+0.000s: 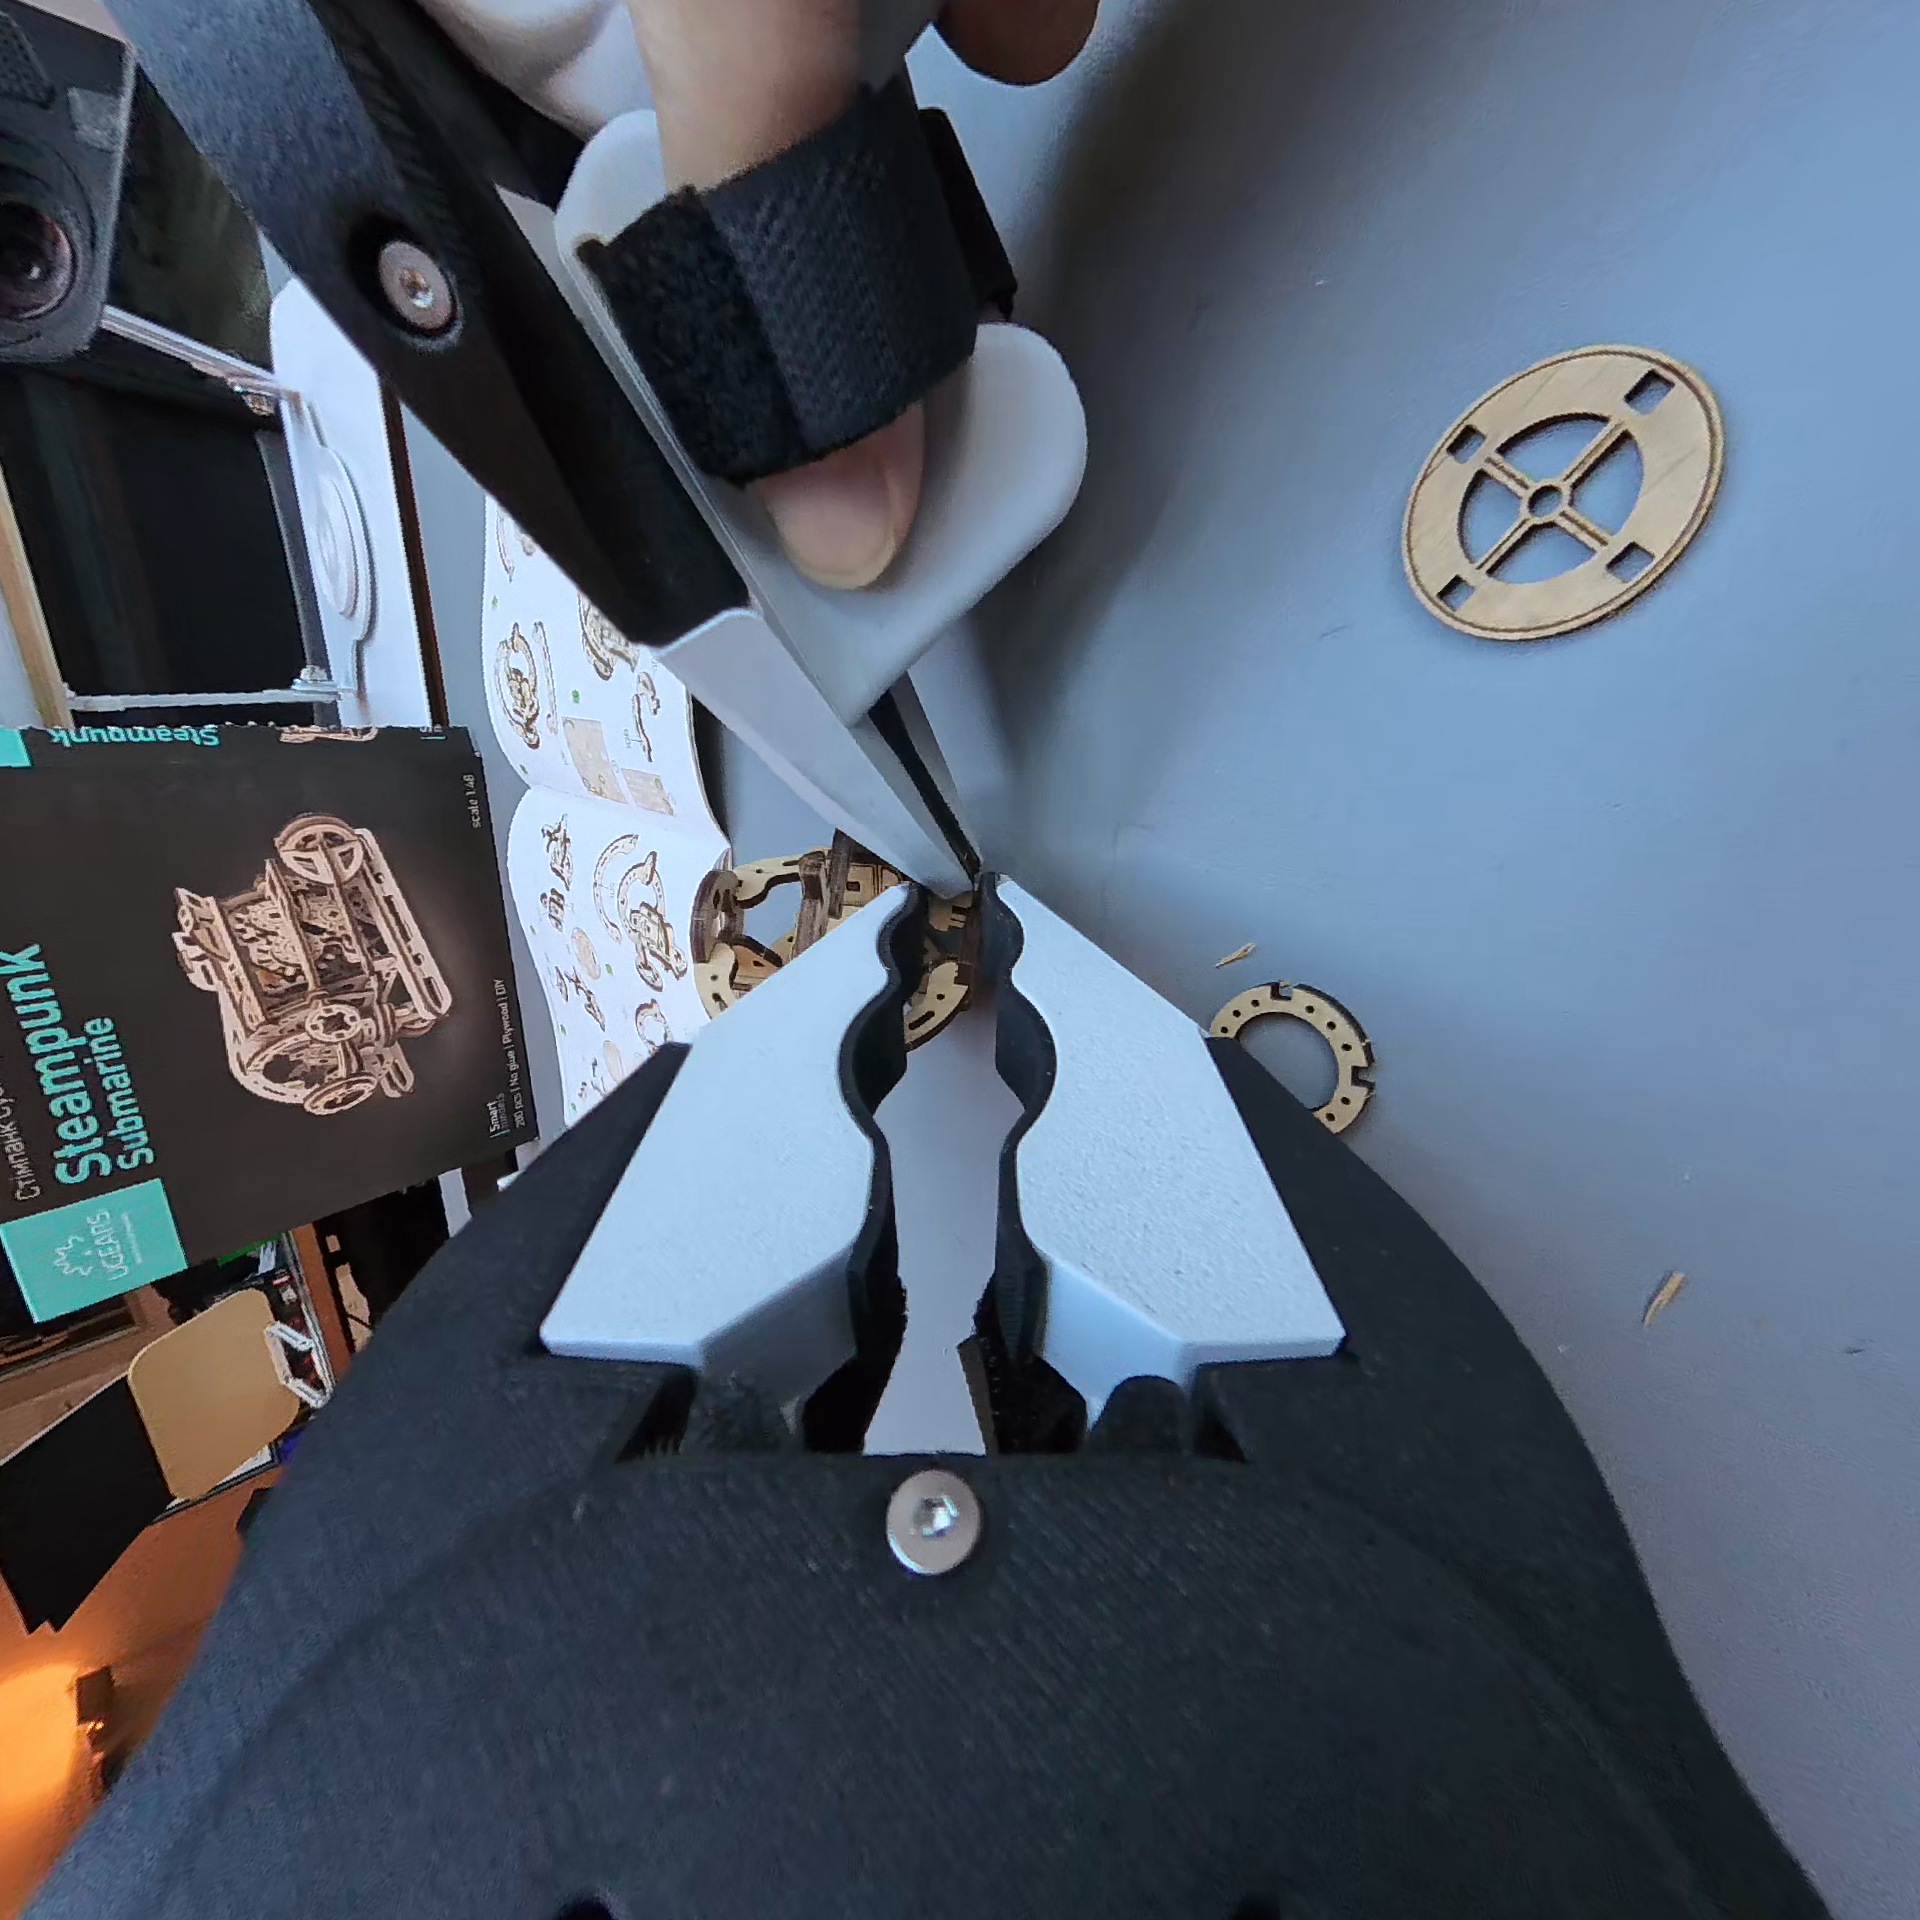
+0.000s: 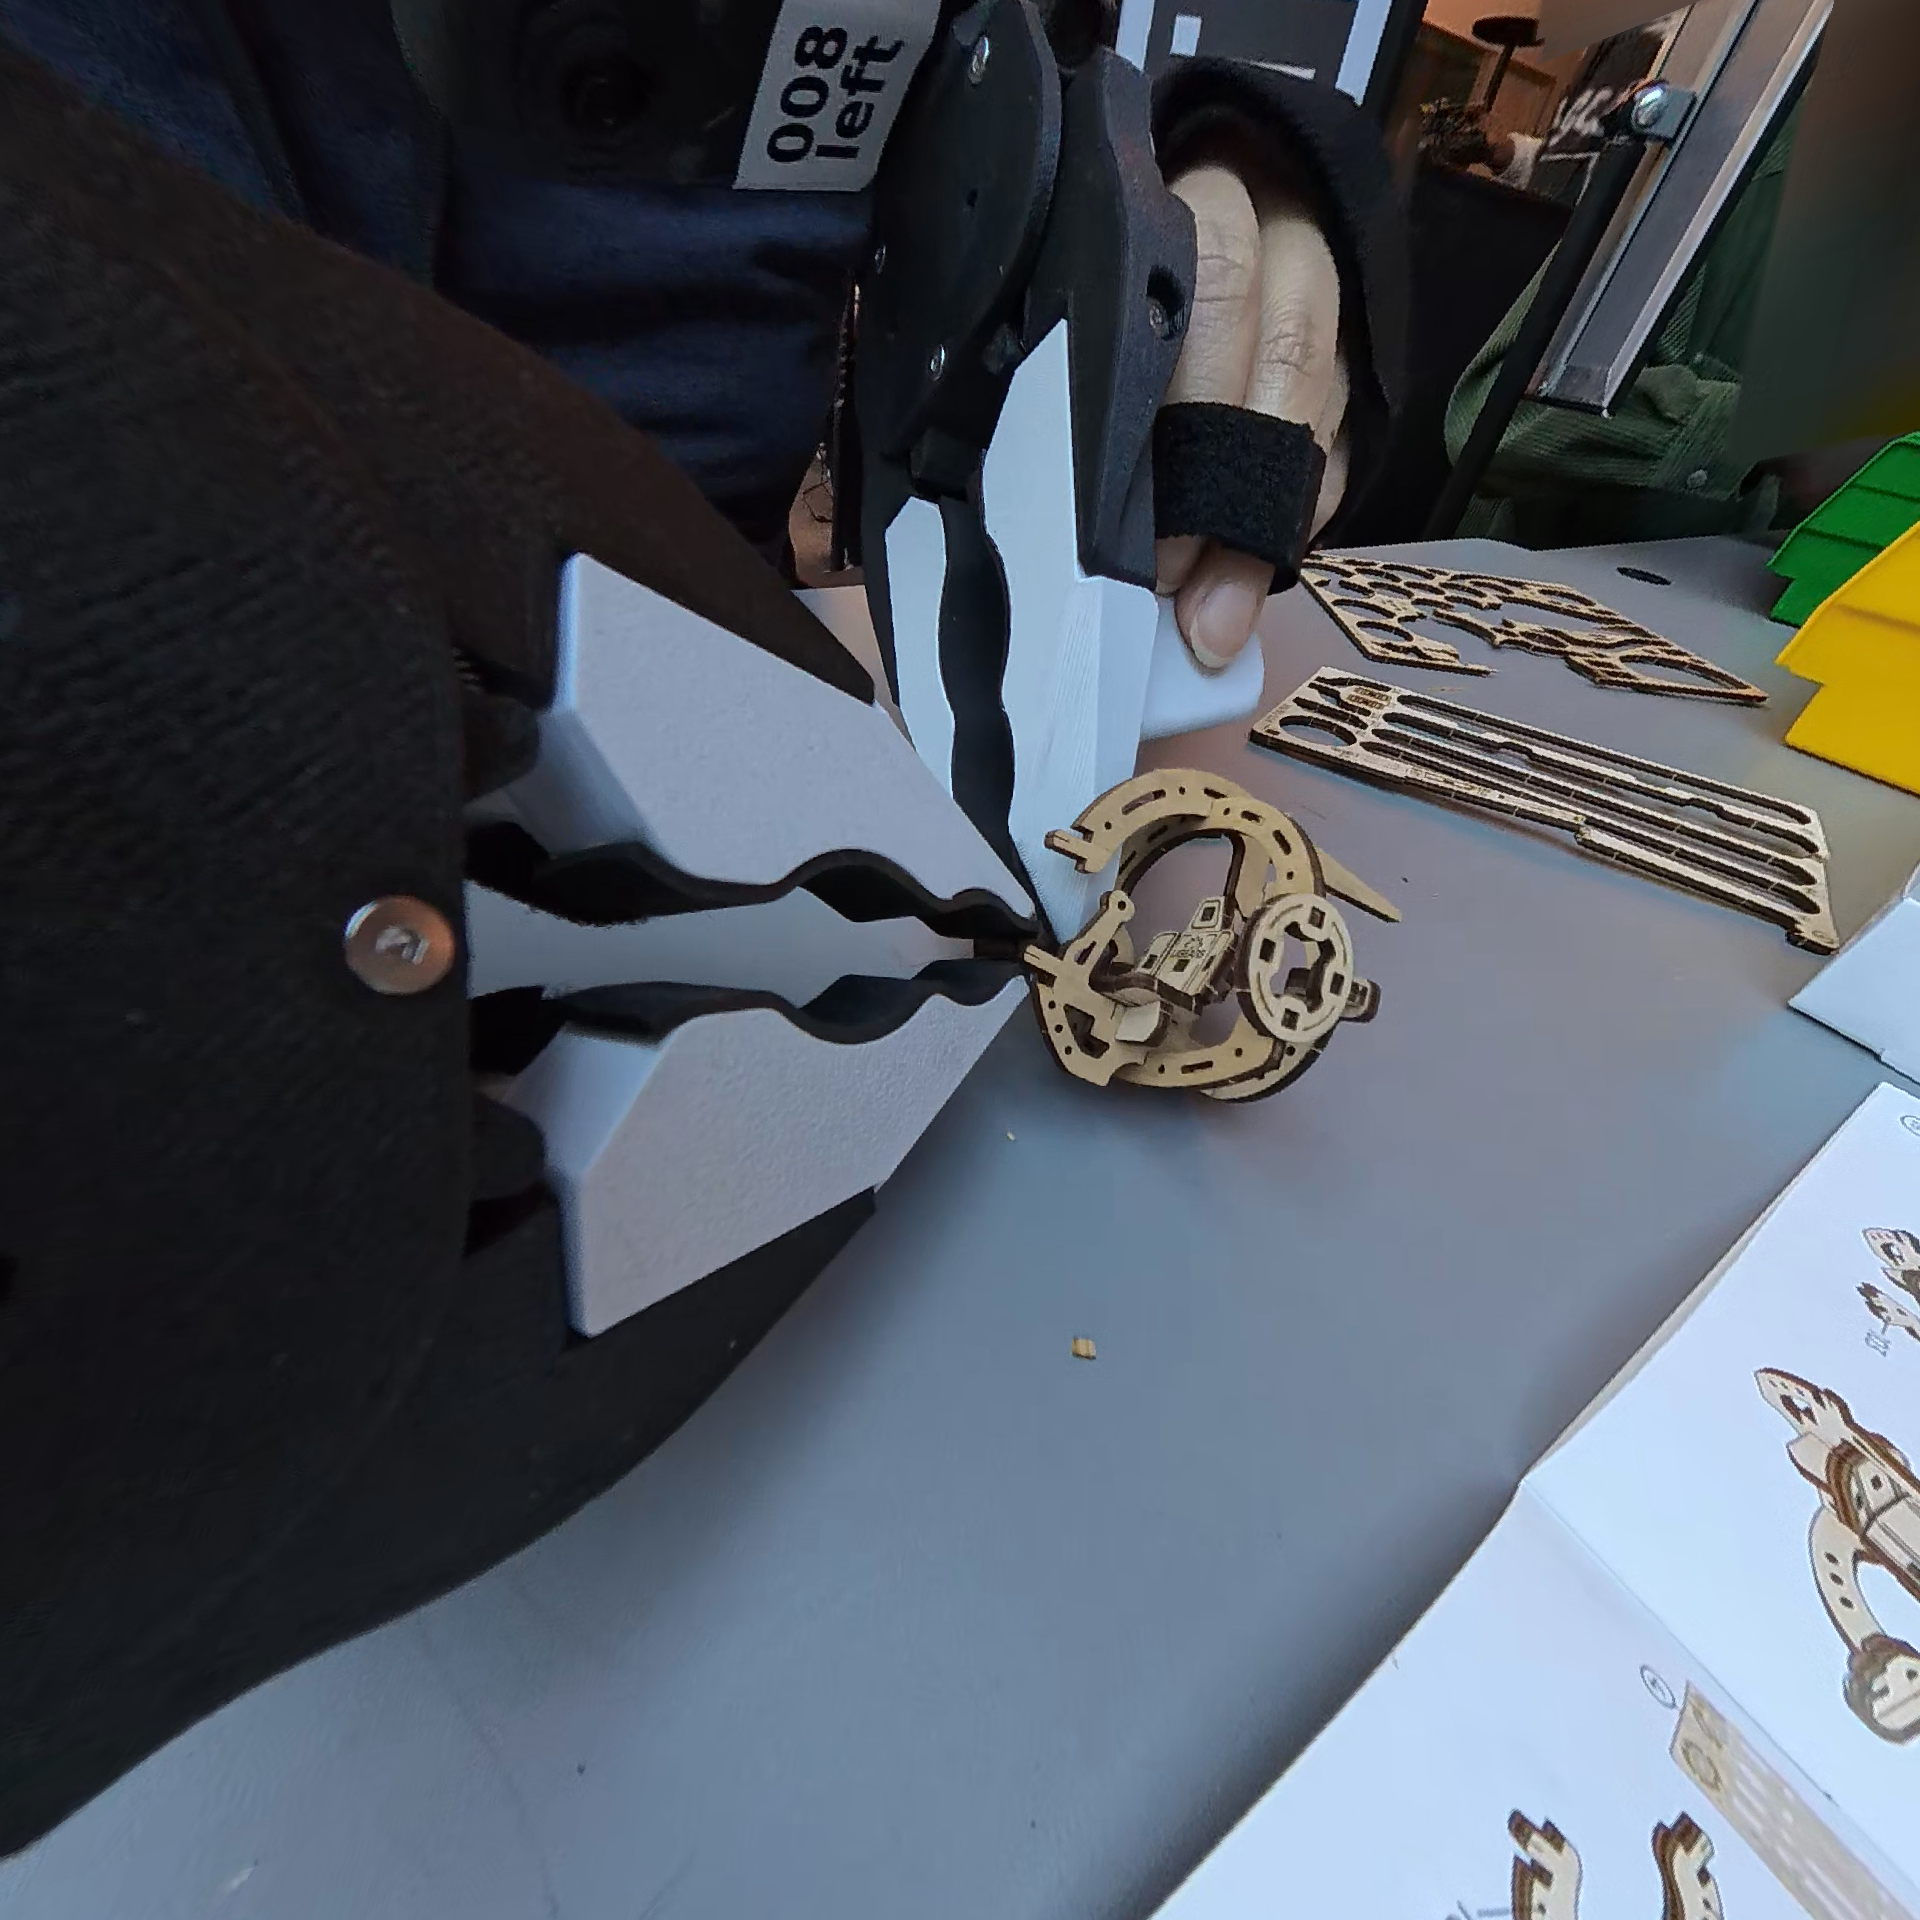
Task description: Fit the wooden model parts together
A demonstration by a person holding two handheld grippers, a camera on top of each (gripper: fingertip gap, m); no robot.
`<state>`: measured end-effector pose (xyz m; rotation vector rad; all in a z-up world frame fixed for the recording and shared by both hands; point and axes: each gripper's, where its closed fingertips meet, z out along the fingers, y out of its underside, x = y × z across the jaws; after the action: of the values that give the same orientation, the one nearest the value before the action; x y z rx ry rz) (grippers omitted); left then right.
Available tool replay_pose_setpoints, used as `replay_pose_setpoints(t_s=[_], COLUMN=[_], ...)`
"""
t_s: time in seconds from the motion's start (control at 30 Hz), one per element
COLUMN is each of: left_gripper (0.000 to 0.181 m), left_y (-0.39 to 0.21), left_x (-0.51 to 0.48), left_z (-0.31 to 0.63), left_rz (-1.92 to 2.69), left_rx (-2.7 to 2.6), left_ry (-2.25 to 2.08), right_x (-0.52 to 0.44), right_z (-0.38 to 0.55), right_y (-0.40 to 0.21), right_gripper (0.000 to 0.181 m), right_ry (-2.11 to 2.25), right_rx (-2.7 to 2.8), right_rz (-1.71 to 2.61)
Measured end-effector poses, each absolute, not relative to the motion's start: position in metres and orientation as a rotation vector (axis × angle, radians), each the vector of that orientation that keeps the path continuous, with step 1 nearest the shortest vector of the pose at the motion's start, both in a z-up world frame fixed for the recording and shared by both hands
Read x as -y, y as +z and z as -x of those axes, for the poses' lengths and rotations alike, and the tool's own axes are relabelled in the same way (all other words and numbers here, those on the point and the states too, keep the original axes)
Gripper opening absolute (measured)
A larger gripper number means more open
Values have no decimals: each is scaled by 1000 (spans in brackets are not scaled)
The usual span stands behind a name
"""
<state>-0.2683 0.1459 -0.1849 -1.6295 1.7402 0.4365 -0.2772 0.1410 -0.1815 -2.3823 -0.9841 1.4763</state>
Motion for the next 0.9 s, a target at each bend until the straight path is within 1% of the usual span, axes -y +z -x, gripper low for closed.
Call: replay_pose_setpoints(t_s=[0.13,0.2,0.27,0.37,0.47,0.57,0.6,0.7,0.9], left_gripper=[9,12,8,7,11,7,8,20,26], left_y=[-186,-190,-192,-193,-187,-184,-186,-185,-170], left_x=[-147,-153,-161,-160,-163,-166,-166,-169,-155], left_z=[272,281,285,282,279,278,278,281,277], left_rz=[1650,1666,1627,1607,1590,1585,1597,1590,1569], left_rx=[-1743,-1751,-1741,-1731,-1689,-1666,-1662,-1635,-1547], left_ry=[472,565,648,621,592,572,560,569,402], right_x=[-140,-140,-138,-139,-142,-151,-153,-160,-158], right_z=[277,276,279,278,275,270,269,269,272], right_y=[-181,-180,-176,-178,-174,-174,-173,-171,-172], right_gripper=[1,1,1,1,1,1,1,1,1], right_ry=[1458,1452,1498,1461,1462,1406,1408,1411,1412], right_rx=[998,1003,1001,1014,993,958,938,887,874], right_rz=[2384,2383,2355,2365,2347,2333,2320,2295,2293])
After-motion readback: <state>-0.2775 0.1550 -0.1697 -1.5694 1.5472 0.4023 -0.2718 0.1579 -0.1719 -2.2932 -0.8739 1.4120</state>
